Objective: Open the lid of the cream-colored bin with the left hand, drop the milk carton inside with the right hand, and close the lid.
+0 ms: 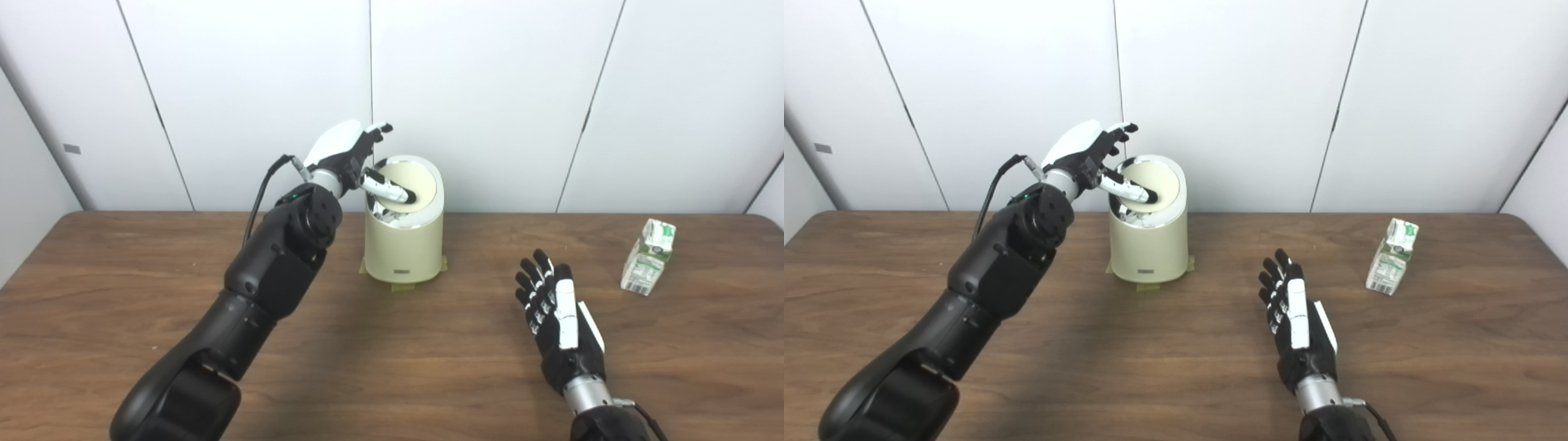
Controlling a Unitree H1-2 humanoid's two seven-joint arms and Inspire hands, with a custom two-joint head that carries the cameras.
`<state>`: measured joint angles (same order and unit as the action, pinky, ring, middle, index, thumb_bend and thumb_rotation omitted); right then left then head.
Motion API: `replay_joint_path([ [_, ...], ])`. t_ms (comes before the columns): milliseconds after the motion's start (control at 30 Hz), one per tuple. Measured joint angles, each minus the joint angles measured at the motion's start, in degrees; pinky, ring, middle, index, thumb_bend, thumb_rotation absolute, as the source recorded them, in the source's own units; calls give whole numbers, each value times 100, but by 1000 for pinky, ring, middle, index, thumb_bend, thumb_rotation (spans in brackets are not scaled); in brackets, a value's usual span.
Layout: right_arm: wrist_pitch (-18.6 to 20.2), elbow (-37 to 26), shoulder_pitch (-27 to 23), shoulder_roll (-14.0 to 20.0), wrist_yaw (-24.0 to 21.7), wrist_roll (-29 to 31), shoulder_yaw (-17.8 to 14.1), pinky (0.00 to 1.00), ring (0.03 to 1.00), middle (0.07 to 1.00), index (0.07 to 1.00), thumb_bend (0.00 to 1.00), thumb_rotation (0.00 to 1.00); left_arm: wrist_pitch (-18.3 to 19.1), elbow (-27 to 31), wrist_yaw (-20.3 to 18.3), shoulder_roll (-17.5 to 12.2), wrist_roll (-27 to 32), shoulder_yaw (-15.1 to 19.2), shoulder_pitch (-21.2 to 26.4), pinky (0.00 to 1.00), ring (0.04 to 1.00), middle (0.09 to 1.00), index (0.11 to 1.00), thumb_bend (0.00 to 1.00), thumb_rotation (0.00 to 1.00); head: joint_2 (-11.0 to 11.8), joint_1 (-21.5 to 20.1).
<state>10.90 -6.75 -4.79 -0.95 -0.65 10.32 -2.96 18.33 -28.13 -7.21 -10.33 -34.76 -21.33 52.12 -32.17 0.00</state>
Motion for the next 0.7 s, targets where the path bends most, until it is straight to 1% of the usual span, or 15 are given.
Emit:
replay_joint_path([
  [133,0,-39,-1,2,1,1,-11,992,977,972,1000,672,1000,-156,-94,83,0,-55,-29,1,655,845,922,918,872,137,0,0],
  [333,6,-41,-1,-2,3,21,-24,994,976,970,998,665,1000,-295,-161,225,-3,-223,-155,14,654,829,908,913,868,104,-26,18],
  [433,10,-75,1,-2,22,25,-29,987,975,969,997,650,1000,-382,-178,246,-67,-460,-399,47,671,820,893,913,890,76,-70,9],
  [467,10,-90,1,-2,24,28,-30,987,977,969,998,648,1000,-416,-178,245,-94,-542,-498,61,695,827,897,920,906,59,-88,26],
  [567,9,-131,2,4,23,41,-34,982,975,967,998,645,1000,-610,-168,244,-264,-934,-900,183,732,842,909,930,937,28,-97,44],
  [700,9,-129,5,10,23,42,-33,976,974,966,999,653,1000,-683,-87,189,-350,-1334,-1189,315,754,858,926,940,951,1,-88,53],
])
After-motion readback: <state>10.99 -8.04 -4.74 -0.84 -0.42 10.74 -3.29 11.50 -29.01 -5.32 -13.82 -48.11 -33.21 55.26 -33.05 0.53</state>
